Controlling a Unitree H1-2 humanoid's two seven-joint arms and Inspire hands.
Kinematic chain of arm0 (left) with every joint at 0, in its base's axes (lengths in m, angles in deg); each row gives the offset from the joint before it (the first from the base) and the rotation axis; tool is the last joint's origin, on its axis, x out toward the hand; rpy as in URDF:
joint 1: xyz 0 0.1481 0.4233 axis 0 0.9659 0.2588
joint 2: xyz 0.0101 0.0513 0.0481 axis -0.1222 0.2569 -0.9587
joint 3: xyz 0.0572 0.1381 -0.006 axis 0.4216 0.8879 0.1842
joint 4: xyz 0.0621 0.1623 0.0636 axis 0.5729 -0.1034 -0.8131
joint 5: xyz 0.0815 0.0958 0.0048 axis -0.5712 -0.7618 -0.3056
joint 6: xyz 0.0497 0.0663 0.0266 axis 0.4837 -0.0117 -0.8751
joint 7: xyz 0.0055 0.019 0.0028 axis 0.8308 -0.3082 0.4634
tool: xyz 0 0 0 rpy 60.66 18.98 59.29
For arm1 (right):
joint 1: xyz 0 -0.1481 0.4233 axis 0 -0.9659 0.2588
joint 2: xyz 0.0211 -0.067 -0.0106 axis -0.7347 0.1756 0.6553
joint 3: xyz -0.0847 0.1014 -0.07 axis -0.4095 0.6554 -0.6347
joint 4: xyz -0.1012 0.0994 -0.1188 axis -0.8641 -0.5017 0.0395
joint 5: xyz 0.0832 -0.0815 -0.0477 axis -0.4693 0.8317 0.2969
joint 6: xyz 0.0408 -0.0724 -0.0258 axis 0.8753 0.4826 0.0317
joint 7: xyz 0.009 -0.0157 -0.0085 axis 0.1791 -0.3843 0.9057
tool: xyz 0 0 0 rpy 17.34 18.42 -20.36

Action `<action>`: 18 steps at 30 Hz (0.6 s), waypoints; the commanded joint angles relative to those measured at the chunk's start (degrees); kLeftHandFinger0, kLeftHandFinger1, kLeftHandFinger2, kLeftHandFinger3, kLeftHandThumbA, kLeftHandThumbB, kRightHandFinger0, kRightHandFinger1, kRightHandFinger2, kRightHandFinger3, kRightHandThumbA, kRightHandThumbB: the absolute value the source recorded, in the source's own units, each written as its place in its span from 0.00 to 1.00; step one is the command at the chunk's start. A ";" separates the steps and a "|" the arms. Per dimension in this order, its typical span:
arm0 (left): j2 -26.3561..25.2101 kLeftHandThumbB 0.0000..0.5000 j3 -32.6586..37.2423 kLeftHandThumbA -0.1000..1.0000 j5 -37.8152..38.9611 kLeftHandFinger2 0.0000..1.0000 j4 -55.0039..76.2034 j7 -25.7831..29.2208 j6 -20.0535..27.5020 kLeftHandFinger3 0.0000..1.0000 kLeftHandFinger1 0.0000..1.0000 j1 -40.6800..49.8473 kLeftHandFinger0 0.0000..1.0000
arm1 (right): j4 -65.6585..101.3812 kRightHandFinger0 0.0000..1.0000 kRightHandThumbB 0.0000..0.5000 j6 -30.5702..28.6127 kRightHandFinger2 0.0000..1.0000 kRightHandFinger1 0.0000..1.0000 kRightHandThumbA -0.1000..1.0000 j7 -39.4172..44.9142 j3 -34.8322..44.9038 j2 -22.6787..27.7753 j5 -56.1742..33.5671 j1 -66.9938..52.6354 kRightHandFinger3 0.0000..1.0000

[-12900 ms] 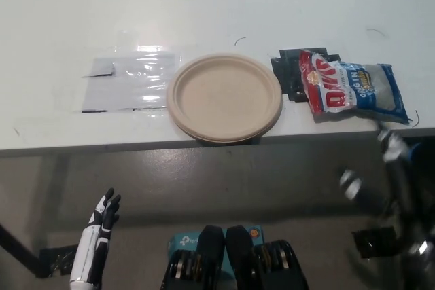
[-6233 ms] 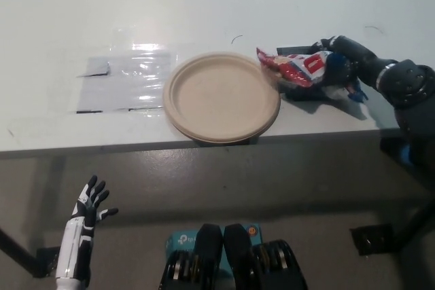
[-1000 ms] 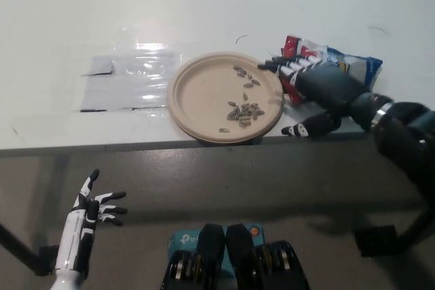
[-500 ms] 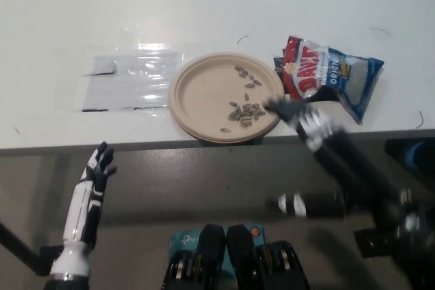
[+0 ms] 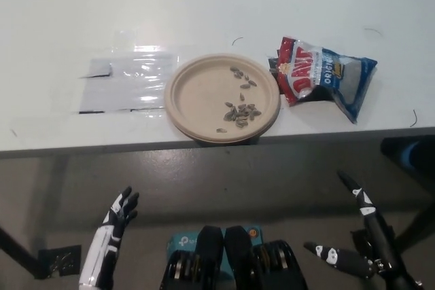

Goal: The robot picks up a small bag of sunflower seeds on the right hand side and take it to the empty plate on the left hand side then pours some sunflower seeds on to the plate.

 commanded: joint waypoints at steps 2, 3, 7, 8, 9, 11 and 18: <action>-0.49 0.29 0.05 1.00 2.10 1.00 2.34 -1.55 1.40 1.00 1.00 -0.60 1.00 | -1.33 1.00 0.44 -6.16 1.00 1.00 1.00 -3.05 0.70 -0.68 -3.76 0.69 1.00; -0.47 0.30 0.08 1.00 2.09 1.00 2.34 -1.63 1.38 1.00 1.00 -0.61 1.00 | -1.51 1.00 0.44 -6.34 1.00 1.00 1.00 -3.21 0.68 -0.62 -3.54 0.65 1.00; -0.55 0.28 -0.14 1.00 2.41 1.00 1.76 -1.91 1.60 1.00 1.00 -0.73 1.00 | -1.50 1.00 0.42 -6.35 1.00 1.00 1.00 -2.83 -0.08 -0.43 -3.24 0.14 1.00; -0.61 0.27 -0.19 1.00 2.06 1.00 1.64 -1.82 1.65 1.00 1.00 -0.76 1.00 | -1.39 1.00 0.39 -6.60 1.00 1.00 1.00 -2.91 -0.29 -0.44 -2.85 -0.12 1.00; -0.60 0.28 -0.25 1.00 1.69 1.00 1.59 -1.66 1.58 1.00 1.00 -0.79 1.00 | -1.32 1.00 0.38 -6.60 1.00 1.00 1.00 -2.90 -0.49 -0.38 -2.44 -0.22 1.00; -0.59 0.25 -0.28 1.00 1.84 1.00 1.70 -1.81 1.30 1.00 1.00 -0.89 1.00 | -1.48 1.00 0.37 -6.89 1.00 1.00 1.00 -3.11 -0.74 -0.31 -1.84 -0.24 1.00; -0.63 0.18 -0.59 1.00 1.62 1.00 0.91 -1.46 1.88 1.00 1.00 -1.18 1.00 | -1.07 1.00 0.41 -4.55 1.00 1.00 1.00 -2.38 -2.04 0.07 -0.67 -0.34 1.00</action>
